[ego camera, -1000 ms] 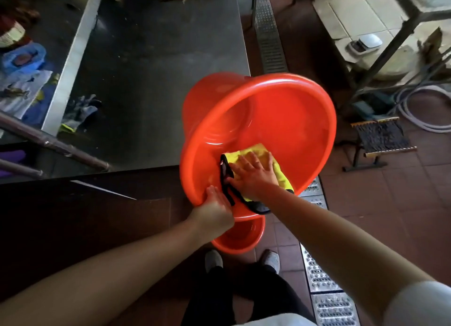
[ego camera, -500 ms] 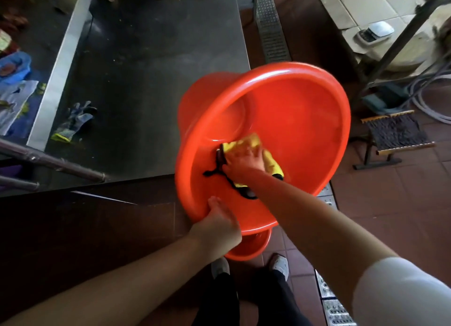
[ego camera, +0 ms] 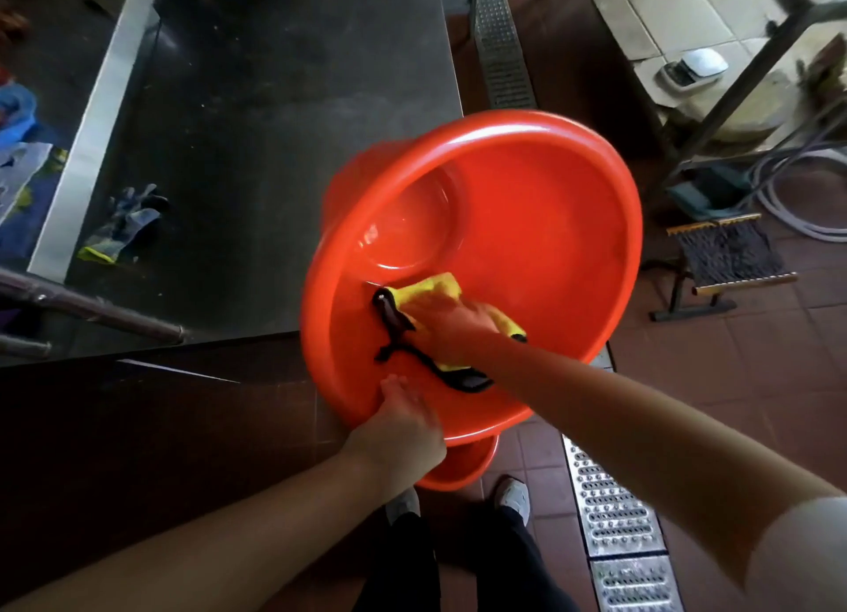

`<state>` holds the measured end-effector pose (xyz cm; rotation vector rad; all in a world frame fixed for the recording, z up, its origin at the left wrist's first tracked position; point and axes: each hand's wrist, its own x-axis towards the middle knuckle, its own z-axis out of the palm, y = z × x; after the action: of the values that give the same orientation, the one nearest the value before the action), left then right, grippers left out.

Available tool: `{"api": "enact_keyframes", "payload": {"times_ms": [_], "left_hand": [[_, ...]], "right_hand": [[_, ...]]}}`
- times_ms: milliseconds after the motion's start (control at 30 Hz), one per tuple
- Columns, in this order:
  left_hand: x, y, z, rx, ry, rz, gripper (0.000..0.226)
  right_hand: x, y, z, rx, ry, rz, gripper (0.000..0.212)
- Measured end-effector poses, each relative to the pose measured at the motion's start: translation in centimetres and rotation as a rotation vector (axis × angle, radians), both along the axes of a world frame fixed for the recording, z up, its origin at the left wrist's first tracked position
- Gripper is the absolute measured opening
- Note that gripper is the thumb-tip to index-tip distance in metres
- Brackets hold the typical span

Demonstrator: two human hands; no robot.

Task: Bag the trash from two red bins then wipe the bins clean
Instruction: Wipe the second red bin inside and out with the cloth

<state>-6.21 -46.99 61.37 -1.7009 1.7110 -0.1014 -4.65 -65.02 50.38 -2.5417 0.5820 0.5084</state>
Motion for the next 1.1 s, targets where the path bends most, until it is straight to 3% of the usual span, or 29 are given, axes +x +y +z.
{"api": "enact_keyframes", "payload": {"times_ms": [100,267,400,567,633,900,1000,1100], "left_hand": [[0.1,-0.3,0.2,-0.042,0.013,0.004,0.034],[0.5,-0.4,1.0,-0.016,0.04,-0.049,0.033],[0.4,-0.5,2.1,-0.03,0.063,-0.072,0.025],[0.9,-0.1,2.5,-0.047,0.006,-0.091,0.025],[1.2,0.5,2.4,-0.037,-0.037,-0.094,0.034],[1.2,0.7,1.0,-0.034,0.048,-0.053,0.034],[1.1,1.0,0.4,-0.055,0.049,-0.028,0.047],[1.4,0.5,0.4,-0.089,0.032,-0.043,0.043]], "right_hand": [[-1.3,-3.0,1.1,-0.231,0.051,-0.046,0.062],[-1.5,2.2,1.4,0.051,0.056,-0.032,0.053],[-2.2,0.3,2.0,-0.027,0.091,0.011,0.051],[-2.4,0.6,2.4,0.044,0.073,0.095,0.098],[-2.7,0.5,2.2,0.039,0.067,0.133,0.104],[0.1,3.1,1.5,-0.042,0.028,-0.144,0.056],[0.3,1.0,1.0,-0.122,0.018,-0.108,0.048],[0.1,-1.7,1.1,-0.228,0.053,-0.131,0.045]]}}
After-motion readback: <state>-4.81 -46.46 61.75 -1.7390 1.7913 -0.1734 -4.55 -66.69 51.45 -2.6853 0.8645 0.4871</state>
